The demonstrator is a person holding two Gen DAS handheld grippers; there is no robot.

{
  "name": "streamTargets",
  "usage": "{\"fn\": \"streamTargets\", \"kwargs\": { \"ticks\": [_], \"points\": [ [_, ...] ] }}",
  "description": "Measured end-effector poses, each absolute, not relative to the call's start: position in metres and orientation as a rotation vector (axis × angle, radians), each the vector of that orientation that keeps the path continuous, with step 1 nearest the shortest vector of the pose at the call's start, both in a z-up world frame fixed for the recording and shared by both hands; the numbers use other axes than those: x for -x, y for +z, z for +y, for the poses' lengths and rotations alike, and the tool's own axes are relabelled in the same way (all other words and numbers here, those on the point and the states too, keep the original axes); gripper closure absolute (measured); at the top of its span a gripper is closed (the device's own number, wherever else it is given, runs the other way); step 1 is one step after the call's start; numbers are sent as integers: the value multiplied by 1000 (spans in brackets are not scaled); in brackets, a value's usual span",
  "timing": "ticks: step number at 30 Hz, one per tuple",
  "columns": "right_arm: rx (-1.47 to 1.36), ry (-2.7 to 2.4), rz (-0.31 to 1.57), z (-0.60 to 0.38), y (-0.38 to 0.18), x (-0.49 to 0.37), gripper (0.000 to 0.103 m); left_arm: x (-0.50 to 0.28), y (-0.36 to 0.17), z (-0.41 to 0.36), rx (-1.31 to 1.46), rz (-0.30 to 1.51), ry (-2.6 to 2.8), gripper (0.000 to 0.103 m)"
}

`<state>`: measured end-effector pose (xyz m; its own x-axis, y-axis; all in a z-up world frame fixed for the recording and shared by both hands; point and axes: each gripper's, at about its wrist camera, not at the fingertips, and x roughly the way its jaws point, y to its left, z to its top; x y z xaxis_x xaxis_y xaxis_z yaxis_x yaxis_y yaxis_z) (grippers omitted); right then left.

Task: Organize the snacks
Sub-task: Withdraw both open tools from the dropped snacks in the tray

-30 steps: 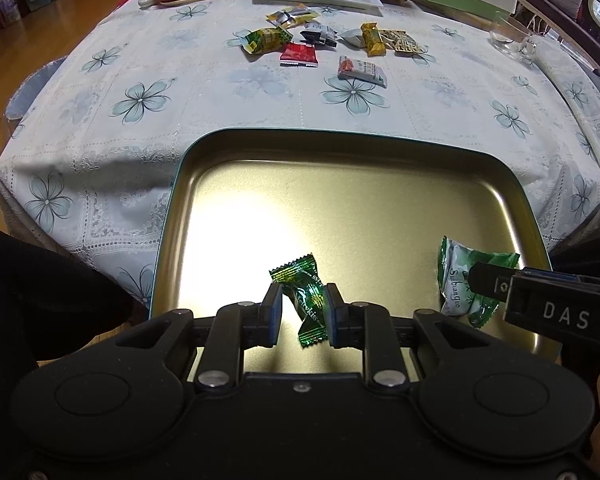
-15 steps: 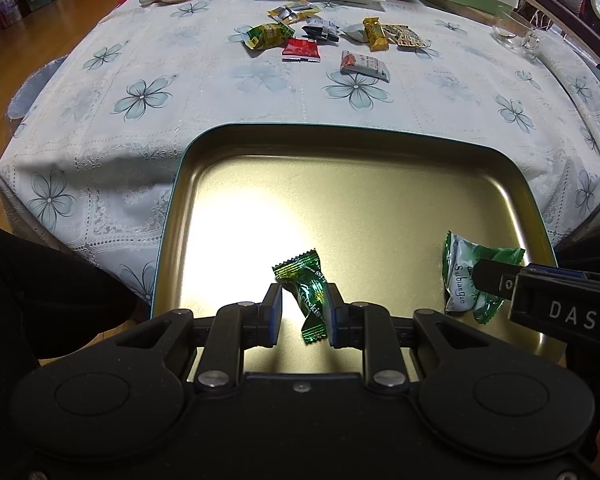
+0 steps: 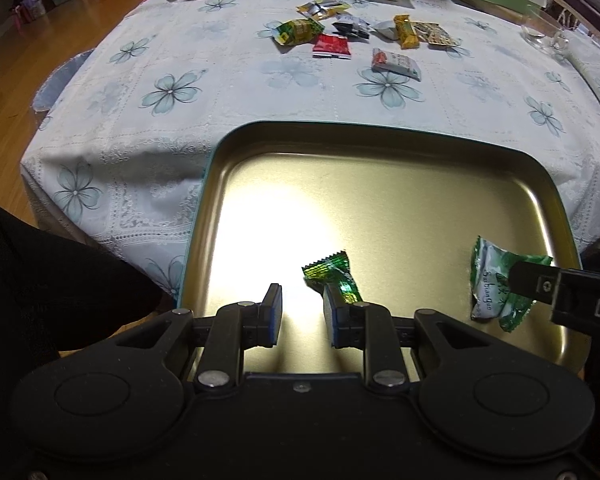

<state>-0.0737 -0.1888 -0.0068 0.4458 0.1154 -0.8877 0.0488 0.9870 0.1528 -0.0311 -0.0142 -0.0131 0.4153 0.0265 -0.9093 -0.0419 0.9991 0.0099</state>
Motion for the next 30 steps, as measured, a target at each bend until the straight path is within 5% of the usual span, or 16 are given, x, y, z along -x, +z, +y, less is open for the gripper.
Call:
{"fn": "streamTargets", "kwargs": {
  "ticks": [30],
  "points": [
    [-208, 92, 1400, -186, -4, 0, 41, -29, 1, -7, 23, 1410, 44, 69]
  ]
}}
